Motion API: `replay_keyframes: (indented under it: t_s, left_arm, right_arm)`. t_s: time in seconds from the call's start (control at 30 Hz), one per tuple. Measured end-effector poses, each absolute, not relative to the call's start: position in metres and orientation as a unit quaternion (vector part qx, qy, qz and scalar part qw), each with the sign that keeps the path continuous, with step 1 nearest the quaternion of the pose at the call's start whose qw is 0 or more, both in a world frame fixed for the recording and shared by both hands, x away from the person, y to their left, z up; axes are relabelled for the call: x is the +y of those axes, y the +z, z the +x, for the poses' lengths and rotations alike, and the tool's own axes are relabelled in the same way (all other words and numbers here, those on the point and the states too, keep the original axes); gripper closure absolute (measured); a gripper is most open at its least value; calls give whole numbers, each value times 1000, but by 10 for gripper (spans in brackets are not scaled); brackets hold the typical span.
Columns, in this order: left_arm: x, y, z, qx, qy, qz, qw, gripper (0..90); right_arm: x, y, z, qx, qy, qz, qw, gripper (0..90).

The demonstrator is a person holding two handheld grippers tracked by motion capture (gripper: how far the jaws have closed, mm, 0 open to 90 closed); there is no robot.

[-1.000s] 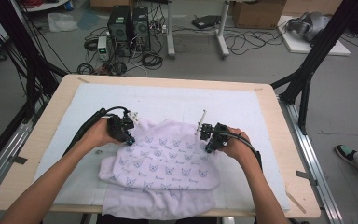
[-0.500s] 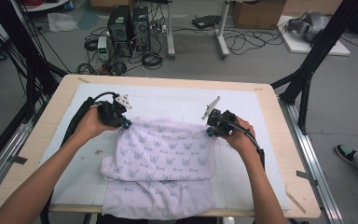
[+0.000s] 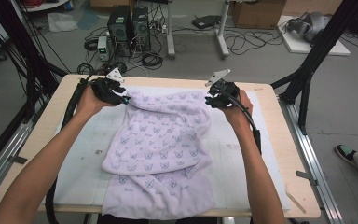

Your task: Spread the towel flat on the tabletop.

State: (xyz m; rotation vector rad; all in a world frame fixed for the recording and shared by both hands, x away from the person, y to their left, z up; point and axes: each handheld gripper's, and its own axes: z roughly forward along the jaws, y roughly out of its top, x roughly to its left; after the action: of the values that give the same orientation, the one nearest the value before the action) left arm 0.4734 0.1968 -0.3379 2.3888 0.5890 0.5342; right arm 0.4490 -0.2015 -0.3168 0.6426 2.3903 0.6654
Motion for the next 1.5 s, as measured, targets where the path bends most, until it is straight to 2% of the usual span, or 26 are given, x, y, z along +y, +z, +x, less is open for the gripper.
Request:
replay_keyframes:
  t_s: [0.07,0.1,0.13,0.23,0.37,0.57,0.83,1.07,1.17,1.23,1.3,1.33,1.37,1.5]
  left_arm:
    - [198,-339,467,214,191,908,304,490]
    - [199,-339,463,211,184,910,306,447]
    - [200,-339,459,209,171,912,308,447]
    - [205,-340,446,191,150,918,314,428]
    - [210,-349,429,162,124,930,307,425]
    - [214,-373,412,138,102,949,265,425]
    - [212,-398,402,117,78,960,242,450]
    - [205,-409,402,101,47,968,226,531]
    - [203,-415,404,102,41,970,216,581]
    - [203,-414,406,106,32,970,218,622]
    - [203,-414,406,111,22,968,225,711]
    - [201,-414,405,110,19,969,221,805]
    - [200,-414,403,109,26,970,217,857]
    - [198,-412,402,122,30,970,208,884]
  right_arm:
    - [-203,-320,443,899,261,231,266,531]
    - [-205,-323,437,906,270,223,239,498]
    - [-205,-323,437,906,270,223,239,498]
    - [-206,-328,426,924,270,195,191,441]
    - [-200,-336,411,946,260,148,127,437]
    - [-183,-358,398,977,163,85,104,484]
    - [-154,-381,393,992,92,27,83,558]
    - [-140,-400,398,995,54,7,79,632]
    - [-138,-405,402,996,43,7,74,714]
    - [-138,-405,405,996,43,15,77,807]
    - [-137,-405,407,996,41,25,75,854]
    - [-136,-405,408,996,39,24,77,860]
    - [-135,-405,407,996,36,25,80,865]
    - [-144,-394,407,993,56,64,86,871]
